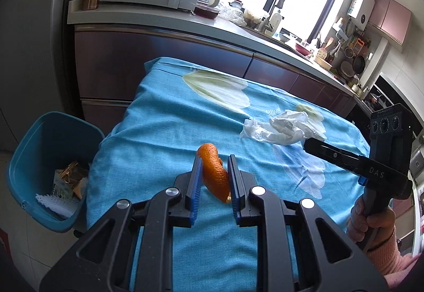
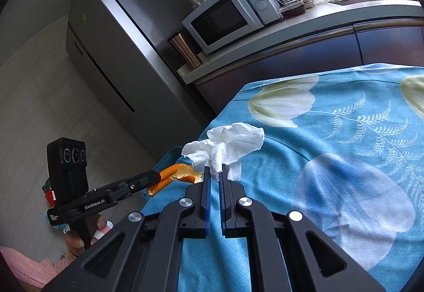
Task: Collect trash
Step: 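Carry the orange peel and white tissue toward the teal bin with both tools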
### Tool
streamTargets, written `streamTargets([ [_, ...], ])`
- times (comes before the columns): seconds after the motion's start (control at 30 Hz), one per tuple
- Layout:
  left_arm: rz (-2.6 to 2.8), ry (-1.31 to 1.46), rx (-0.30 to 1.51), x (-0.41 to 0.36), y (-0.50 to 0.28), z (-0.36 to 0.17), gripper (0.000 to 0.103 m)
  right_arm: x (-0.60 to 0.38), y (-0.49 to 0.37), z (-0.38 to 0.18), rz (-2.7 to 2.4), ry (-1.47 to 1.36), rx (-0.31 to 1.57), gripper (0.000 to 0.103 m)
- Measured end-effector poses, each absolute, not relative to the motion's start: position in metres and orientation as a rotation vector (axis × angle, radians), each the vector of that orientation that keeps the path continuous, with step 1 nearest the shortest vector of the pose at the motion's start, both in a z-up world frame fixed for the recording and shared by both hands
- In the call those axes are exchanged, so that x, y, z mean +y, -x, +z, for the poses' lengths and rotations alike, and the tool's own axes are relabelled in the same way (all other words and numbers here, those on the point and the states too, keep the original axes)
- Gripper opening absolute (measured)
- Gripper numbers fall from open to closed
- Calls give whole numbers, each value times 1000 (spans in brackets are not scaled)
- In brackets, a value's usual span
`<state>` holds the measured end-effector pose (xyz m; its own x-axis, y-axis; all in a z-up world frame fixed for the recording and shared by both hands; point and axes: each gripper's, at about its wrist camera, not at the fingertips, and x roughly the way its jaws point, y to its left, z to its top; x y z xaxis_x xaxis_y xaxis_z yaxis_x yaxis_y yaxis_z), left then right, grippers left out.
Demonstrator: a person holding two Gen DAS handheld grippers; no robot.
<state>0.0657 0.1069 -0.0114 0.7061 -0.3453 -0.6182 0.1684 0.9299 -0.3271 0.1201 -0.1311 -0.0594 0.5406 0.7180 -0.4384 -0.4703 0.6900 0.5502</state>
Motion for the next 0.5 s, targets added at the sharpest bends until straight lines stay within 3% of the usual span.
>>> streamTargets([
  [0.5,-155,318,691,184,-41,-7,20,-63,-130,-58,854,-320,743,5],
])
